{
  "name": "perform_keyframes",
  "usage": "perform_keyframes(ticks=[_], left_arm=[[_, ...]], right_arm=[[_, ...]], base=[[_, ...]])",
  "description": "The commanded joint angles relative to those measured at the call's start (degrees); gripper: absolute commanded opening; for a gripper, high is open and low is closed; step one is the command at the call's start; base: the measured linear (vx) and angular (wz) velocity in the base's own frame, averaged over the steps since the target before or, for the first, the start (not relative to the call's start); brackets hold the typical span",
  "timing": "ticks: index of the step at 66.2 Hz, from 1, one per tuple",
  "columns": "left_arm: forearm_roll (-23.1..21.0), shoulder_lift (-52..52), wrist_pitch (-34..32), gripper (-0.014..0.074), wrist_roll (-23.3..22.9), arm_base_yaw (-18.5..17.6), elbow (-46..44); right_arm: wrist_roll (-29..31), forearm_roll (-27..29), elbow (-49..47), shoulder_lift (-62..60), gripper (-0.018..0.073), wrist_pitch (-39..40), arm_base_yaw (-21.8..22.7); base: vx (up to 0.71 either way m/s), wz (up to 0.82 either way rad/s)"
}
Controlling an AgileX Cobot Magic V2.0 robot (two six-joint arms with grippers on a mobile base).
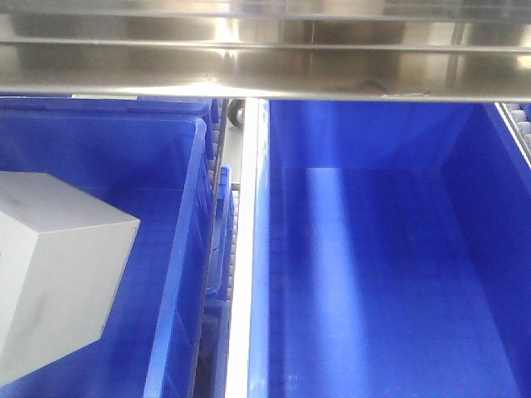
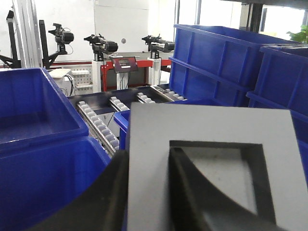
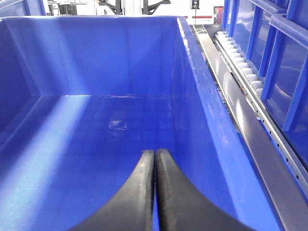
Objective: Sort gray base to blue bin
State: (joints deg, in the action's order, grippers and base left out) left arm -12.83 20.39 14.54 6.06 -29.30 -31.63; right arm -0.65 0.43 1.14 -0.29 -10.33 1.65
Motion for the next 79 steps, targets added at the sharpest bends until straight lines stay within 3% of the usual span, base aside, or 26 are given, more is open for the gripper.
perform_keyframes(ticks=[1, 79], left_arm=[[-0.7, 0.3, -5.9, -0.0006, -0.4, -0.1, -1.7], [-0.7, 0.3, -5.9, -0.0006, -0.4, -0.1, -1.7]], right_arm=[[0.6, -0.4, 0.6, 1.0, -0.0005, 1.7, 0.1], [0.6, -0.4, 0.6, 1.0, -0.0005, 1.7, 0.1]], base=[[0.00, 0.00], [-0.02, -0.01]])
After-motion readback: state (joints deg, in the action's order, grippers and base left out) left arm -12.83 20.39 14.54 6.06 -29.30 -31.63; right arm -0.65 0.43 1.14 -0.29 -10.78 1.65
